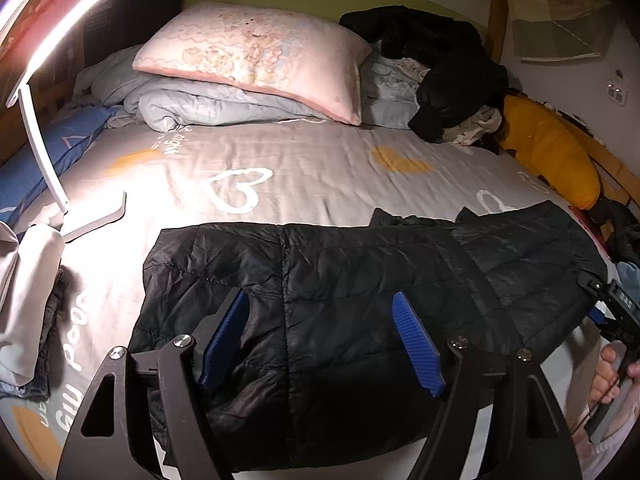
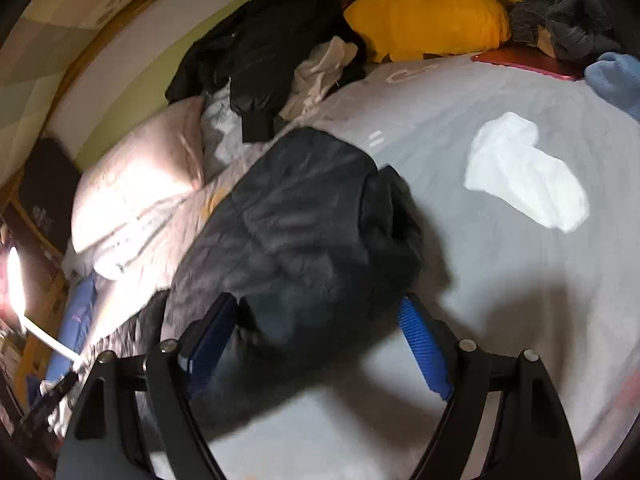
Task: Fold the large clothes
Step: 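Lift the held bundle end and fold it over with the right gripper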
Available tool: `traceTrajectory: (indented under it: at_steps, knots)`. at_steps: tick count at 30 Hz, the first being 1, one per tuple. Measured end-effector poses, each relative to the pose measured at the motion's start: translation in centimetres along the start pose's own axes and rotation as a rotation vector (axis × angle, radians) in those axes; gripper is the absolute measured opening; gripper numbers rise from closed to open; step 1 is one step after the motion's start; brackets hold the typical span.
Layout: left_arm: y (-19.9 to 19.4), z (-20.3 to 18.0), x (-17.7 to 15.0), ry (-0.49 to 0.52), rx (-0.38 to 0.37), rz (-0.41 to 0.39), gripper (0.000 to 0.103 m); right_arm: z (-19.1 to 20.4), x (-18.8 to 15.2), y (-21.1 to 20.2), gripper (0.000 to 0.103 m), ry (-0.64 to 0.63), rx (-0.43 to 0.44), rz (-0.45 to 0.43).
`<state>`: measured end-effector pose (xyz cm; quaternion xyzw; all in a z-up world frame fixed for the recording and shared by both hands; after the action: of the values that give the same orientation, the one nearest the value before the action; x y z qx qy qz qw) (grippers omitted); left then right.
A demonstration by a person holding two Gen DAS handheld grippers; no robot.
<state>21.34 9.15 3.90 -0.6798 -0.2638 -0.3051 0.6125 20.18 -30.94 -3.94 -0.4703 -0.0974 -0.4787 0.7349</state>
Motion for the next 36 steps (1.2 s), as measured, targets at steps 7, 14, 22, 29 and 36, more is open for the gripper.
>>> traceTrajectory:
  at_steps: [7, 14, 22, 29, 36]
  knots:
    - [0.0, 1.1, 0.1, -0.03, 0.018, 0.006, 0.073, 0.9, 0.7, 0.2, 0.075, 0.022, 0.033, -0.053]
    - [-0.5, 1.4, 0.3, -0.036, 0.025, -0.008, 0.073, 6.9, 0.1, -3.2, 0.026, -0.239, -0.08, -0.284]
    - [-0.5, 1.9, 0.4, -0.083, -0.033, 0.02, 0.073, 13.6, 1.9, -6.7, 0.017, -0.404, -0.046, -0.382]
    - [0.2, 4.3, 0.0, -0.153, 0.045, 0.07, 0.075, 13.1, 6.7, -7.0, 0.016, -0.52, -0.182, -0.422]
    - [4.8, 4.8, -1.4, -0.221, -0.077, 0.224, 0.06, 11.7, 6.5, -6.8, 0.017, -0.556, -0.148, -0.368]
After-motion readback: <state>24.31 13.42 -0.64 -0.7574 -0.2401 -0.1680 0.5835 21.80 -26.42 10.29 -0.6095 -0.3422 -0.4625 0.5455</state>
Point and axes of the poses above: each gripper's, at about its wrist camera, not at the fingertips, and y roughly the way its jaws point, z to its left, x to its top, the point moved 4 cm from there along y, roughly the way its jaws point, and after that the axes turned 3 degrees about y, right-handed, at the moved point
